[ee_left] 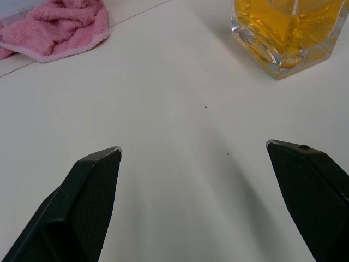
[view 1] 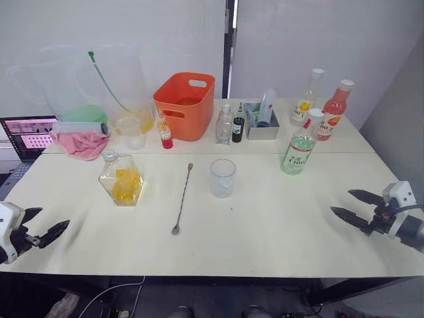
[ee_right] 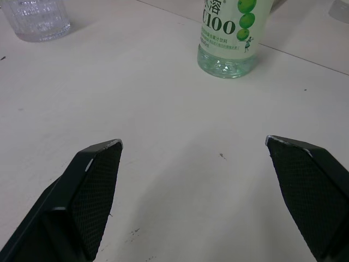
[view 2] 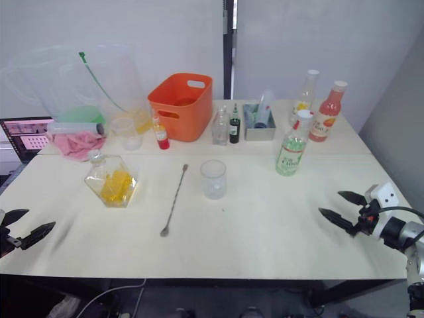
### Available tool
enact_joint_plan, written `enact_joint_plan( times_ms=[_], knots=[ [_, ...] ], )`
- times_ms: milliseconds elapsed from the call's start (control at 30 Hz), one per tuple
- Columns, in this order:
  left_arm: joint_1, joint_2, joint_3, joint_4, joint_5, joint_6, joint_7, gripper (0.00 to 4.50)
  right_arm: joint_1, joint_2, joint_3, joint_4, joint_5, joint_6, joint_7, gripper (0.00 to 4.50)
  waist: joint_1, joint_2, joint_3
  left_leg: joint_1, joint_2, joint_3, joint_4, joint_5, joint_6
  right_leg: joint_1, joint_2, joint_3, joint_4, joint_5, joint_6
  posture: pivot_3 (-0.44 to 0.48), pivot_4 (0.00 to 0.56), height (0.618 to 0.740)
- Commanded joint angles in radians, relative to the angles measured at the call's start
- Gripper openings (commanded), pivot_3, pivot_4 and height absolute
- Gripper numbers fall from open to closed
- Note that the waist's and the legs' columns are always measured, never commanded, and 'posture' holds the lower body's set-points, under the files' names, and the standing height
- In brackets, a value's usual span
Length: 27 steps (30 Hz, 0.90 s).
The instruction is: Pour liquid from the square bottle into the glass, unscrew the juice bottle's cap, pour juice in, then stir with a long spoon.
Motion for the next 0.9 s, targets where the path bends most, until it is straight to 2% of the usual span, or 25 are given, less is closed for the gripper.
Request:
enact_joint_plan(
  times_ms=[33, 267, 400, 533, 633, 767, 900],
  knots=[
    [0.010, 0.008, 0.029, -0.028, -0.016, 0.005, 0.006, 4.50, -0.013, 0.006, -0.027, -0.027, 0.022, -0.015, -0.008, 4.47, -0.001, 0.000, 0.000, 0.000, 0.000, 0.000, 0.000, 0.000, 0.000, 0.000, 0.000, 0.000, 0.000, 0.000, 0.000, 0.000, 0.150, 0.740],
    [0.191, -0.132, 0.160, -0.345, -0.133, 0.135, 0.098, 4.50, -0.185, -0.002, 0.065, -0.119, 0.063, 0.124, 0.075, 4.47, -0.012, -0.001, 0.000, 0.000, 0.002, 0.003, 0.000, 0.000, 0.000, -0.001, 0.000, 0.004, 0.000, 0.001, 0.000, 0.000, 0.150, 0.740],
    [0.243, -0.209, 0.191, -0.485, -0.168, 0.183, 0.176, 4.50, -0.260, -0.001, 0.117, -0.189, 0.085, 0.216, 0.114, 4.47, 0.004, -0.002, 0.001, -0.001, 0.005, 0.002, 0.001, 0.000, 0.000, -0.001, 0.002, 0.003, -0.001, 0.001, 0.000, 0.000, 0.150, 0.740],
    [0.294, -0.362, 0.169, -0.654, -0.160, 0.191, 0.320, 4.50, -0.351, 0.026, 0.213, -0.324, 0.118, 0.310, 0.172, 4.47, 0.013, -0.002, 0.001, -0.003, 0.005, 0.003, 0.002, -0.001, -0.001, -0.001, 0.001, 0.003, -0.004, 0.002, 0.001, 0.000, 0.150, 0.740],
    [0.303, -0.486, 0.104, -0.781, -0.171, 0.223, 0.426, 4.50, -0.410, 0.079, 0.262, -0.441, 0.153, 0.370, 0.149, 4.47, 0.021, -0.004, 0.001, -0.004, 0.005, 0.003, 0.003, -0.002, -0.001, -0.001, 0.001, 0.003, -0.007, 0.004, 0.001, 0.000, 0.150, 0.740],
    [0.270, -0.549, 0.040, -0.825, -0.130, 0.221, 0.514, 4.50, -0.427, 0.098, 0.299, -0.560, 0.180, 0.435, 0.138, 4.47, 0.039, -0.007, 0.000, -0.007, 0.003, 0.001, 0.005, -0.002, -0.001, -0.003, 0.002, 0.001, -0.007, 0.005, 0.001, 0.000, 0.150, 0.740],
    [0.191, -0.568, -0.015, -0.817, -0.103, 0.237, 0.591, 4.50, -0.421, 0.094, 0.315, -0.632, 0.187, 0.456, 0.128, 4.47, 0.049, -0.007, 0.000, -0.018, 0.002, 0.000, 0.011, -0.002, -0.001, -0.013, 0.002, 0.001, -0.006, 0.008, 0.002, 0.000, 0.150, 0.740]
  ],
)
